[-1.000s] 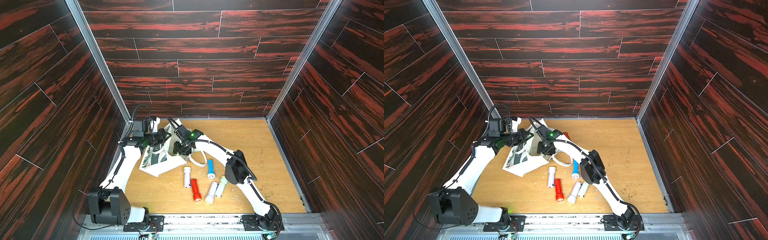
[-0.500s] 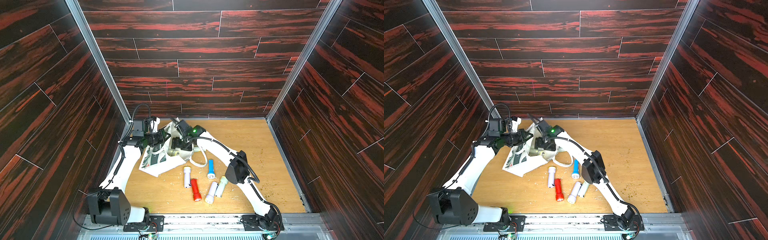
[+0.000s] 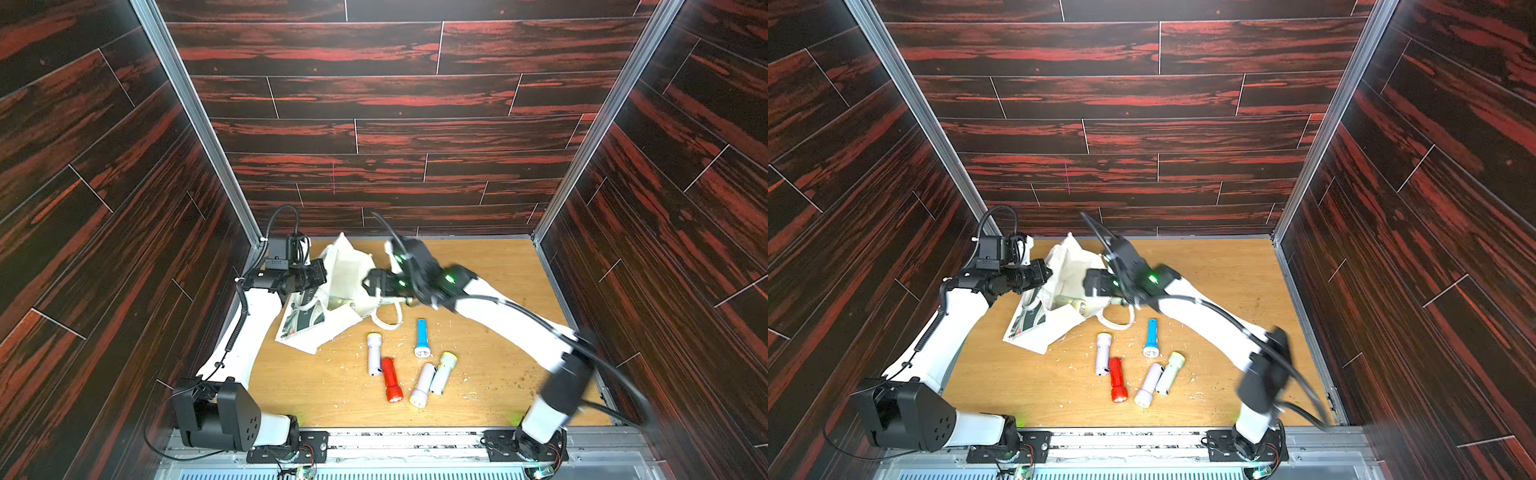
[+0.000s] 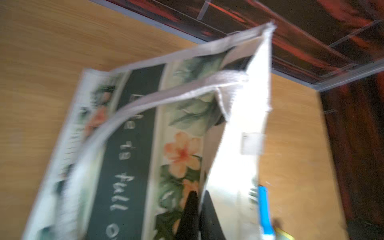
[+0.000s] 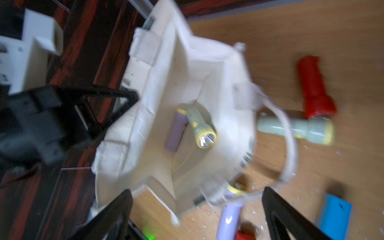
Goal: Put the flashlights into the tote bags
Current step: Pick up the flashlight from the center of the board.
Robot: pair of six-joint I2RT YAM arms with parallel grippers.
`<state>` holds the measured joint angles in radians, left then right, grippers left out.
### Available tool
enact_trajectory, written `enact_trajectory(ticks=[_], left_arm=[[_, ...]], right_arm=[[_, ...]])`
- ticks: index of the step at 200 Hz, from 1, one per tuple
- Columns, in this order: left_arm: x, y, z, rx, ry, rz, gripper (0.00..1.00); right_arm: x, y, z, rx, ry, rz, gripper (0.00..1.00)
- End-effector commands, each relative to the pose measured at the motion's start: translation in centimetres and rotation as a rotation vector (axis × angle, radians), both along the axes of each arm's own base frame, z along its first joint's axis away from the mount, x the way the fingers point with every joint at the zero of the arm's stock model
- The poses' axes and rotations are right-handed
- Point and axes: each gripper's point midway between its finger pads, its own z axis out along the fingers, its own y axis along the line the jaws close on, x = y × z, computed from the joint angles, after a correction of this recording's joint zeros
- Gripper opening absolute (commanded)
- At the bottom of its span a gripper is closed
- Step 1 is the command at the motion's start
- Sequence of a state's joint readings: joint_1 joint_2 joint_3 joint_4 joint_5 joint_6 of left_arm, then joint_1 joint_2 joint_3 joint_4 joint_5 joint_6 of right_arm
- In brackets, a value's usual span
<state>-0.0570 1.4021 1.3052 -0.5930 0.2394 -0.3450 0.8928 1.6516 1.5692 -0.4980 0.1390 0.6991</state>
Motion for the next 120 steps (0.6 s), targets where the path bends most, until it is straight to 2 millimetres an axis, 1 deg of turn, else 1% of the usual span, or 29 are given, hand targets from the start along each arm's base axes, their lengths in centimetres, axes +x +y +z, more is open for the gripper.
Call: enact_trajectory(ticks=[1, 7, 10, 11, 16, 19, 21, 23, 25, 26, 29, 30, 36, 37, 52, 66, 72, 81, 92, 102, 120], left_arm=[[-0.2, 3.7, 0.3, 0.185, 0.028, 0.117, 0.0], [-0.1, 4.1, 0.5, 0.203, 0.026, 0.131, 0.0], [0.0, 4.2, 0.7, 0.209, 0.023, 0.136, 0.0], [0.0, 4.3, 0.7, 0.212, 0.023, 0.138, 0.0], [0.2, 4.5, 0.9, 0.223, 0.018, 0.148, 0.0], [0.3, 4.6, 1.1, 0.229, 0.017, 0.154, 0.0], [0.3, 4.7, 1.1, 0.232, 0.018, 0.156, 0.0], [0.3, 4.7, 1.1, 0.234, 0.019, 0.157, 0.0], [0.3, 4.7, 1.2, 0.236, 0.021, 0.157, 0.0], [0.3, 4.7, 1.2, 0.236, 0.024, 0.157, 0.0], [0.3, 4.8, 1.2, 0.238, 0.026, 0.159, 0.0], [0.3, 4.8, 1.3, 0.239, 0.027, 0.16, 0.0], [0.4, 4.8, 1.4, 0.251, 0.03, 0.161, 0.0], [0.4, 4.9, 1.3, 0.254, 0.031, 0.162, 0.0], [0.5, 5.8, 1.6, 0.307, 0.032, 0.191, 0.0], [0.4, 6.7, 1.5, 0.357, 0.038, 0.216, 0.0], [0.3, 7.1, 1.5, 0.376, 0.039, 0.227, 0.0], [0.2, 7.5, 1.2, 0.397, 0.041, 0.237, 0.0], [0.0, 7.7, 0.8, 0.408, 0.041, 0.245, 0.0], [-0.1, 7.7, 0.7, 0.407, 0.038, 0.249, 0.0], [-0.3, 7.9, 0.8, 0.41, 0.033, 0.26, 0.0]], right_arm=[[-0.1, -2.5, -1.8, 0.011, -0.001, -0.133, 0.99], [-0.6, -3.0, -2.7, 0.003, 0.012, -0.134, 0.99], [-0.9, -3.4, -3.6, -0.009, 0.022, -0.133, 0.99], [-1.0, -3.3, -3.4, -0.002, 0.021, -0.134, 0.99], [-1.3, -3.8, -4.0, -0.003, 0.03, -0.141, 0.99], [-1.7, -4.1, -4.9, -0.012, 0.038, -0.144, 0.99], [-1.7, -4.1, -4.8, -0.001, 0.038, -0.149, 0.99], [-2.0, -4.2, -5.4, -0.006, 0.043, -0.149, 0.99], [-2.1, -4.1, -5.2, 0.007, 0.04, -0.148, 0.99], [-2.3, -4.3, -5.8, -0.002, 0.047, -0.146, 0.99], [-2.4, -4.1, -5.6, 0.017, 0.044, -0.141, 0.98], [-2.6, -4.2, -6.1, 0.011, 0.05, -0.139, 0.99], [-3.0, -4.0, -6.1, 0.034, 0.049, -0.134, 0.99], [-3.1, -4.1, -6.4, 0.031, 0.051, -0.133, 0.98], [-4.0, -3.7, -7.7, 0.024, 0.064, -0.134, 0.98], [-4.5, -3.6, -10.0, -0.034, 0.133, -0.147, 0.98], [-4.7, -3.7, -10.9, -0.063, 0.168, -0.156, 0.94], [-5.0, -3.6, -12.3, -0.093, 0.208, -0.164, 0.86], [-5.2, -3.6, -13.4, -0.108, 0.249, -0.189, 0.76], [-5.4, -3.1, -14.1, -0.117, 0.28, -0.188, 0.73], [-5.4, -2.4, -15.2, -0.169, 0.323, -0.182, 0.73]])
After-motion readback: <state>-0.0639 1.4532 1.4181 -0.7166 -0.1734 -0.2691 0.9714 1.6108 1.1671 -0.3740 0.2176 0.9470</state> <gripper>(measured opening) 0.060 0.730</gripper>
